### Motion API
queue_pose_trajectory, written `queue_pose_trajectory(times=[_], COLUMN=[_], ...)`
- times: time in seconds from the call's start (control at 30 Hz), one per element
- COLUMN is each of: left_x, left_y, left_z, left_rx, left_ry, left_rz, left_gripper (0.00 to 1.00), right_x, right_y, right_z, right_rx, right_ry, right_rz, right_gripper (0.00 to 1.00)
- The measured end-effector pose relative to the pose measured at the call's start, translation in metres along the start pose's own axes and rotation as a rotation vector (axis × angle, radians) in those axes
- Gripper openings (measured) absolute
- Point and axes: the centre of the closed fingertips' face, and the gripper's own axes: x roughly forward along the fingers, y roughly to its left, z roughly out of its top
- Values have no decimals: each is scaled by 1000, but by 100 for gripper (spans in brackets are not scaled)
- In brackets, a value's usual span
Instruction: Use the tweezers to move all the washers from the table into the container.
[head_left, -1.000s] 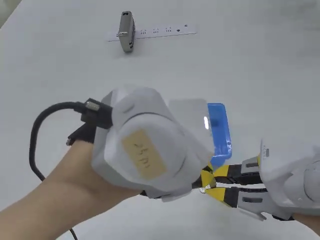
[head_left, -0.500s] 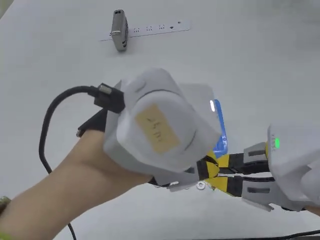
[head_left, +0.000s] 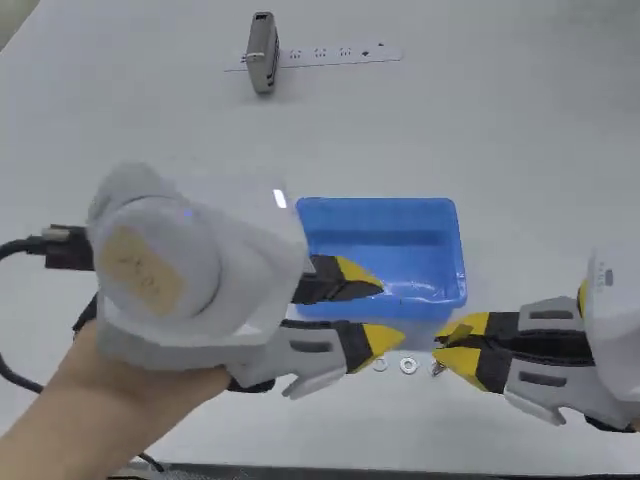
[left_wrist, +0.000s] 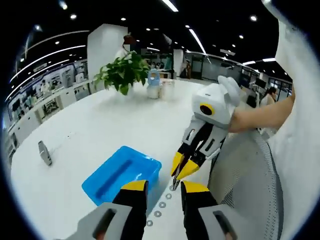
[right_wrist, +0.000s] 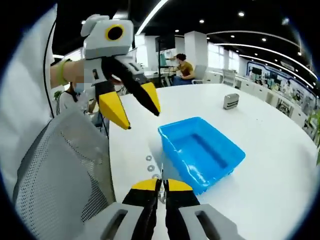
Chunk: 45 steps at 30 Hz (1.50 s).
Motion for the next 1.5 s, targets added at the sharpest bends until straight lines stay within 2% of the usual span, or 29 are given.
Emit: queue_pose_trajectory(times=[0.1, 0.23, 0.3, 0.4, 0.47, 0.67, 0.83, 0.87, 0.9, 0.93, 0.97, 1.07, 1.27, 1.3, 1.4, 1.5], left_x=[-20, -43, -51, -62, -66, -72, -70, -69, -72, -73, -73, -77, -87, -89, -91, -90], left_y=[8, 17, 21, 26, 29, 32, 40, 41, 45, 47, 46, 46, 58, 59, 60, 59], left_z=[0, 2, 1, -2, -8, -24, -38, -40, -44, -41, -37, -32, -35, -34, -33, -32], left_rx=[-95, -152, -157, -162, -186, -176, -239, -238, -201, -176, -176, -184, -243, -251, -242, -238], left_ry=[-108, -224, -253, -290, -298, -292, -327, -314, -277, -281, -300, -347, -386, -400, -409, -410], left_rz=[78, 170, 212, 276, 307, 395, 457, 466, 501, 519, 521, 519, 574, 576, 589, 586], left_gripper=[31, 36, 39, 46, 49, 62, 71, 72, 73, 74, 75, 80, 97, 98, 98, 98], right_x=[-4, -11, -14, -20, -21, -26, -28, -28, -27, -26, -24, -18, 0, 3, 11, 19], right_y=[-5, -6, -5, -2, -1, -2, -11, -13, -17, -20, -24, -37, -64, -69, -77, -81], right_z=[-2, -2, 2, 17, 25, 49, 68, 70, 72, 74, 75, 77, 71, 67, 61, 51], right_rx=[85, 127, 131, 138, 128, 84, 71, 69, 71, 72, 78, 95, 116, 137, 182, 179], right_ry=[-19, -16, -23, -49, -54, -69, -98, -101, -110, -115, -121, -137, -140, -142, -152, -129], right_rz=[-35, -52, -58, -57, -57, -65, -79, -81, -86, -87, -95, -123, -170, -179, -186, -194], right_gripper=[0, 0, 0, 1, 1, 1, 1, 1, 1, 1, 1, 1, 1, 1, 1, 1])
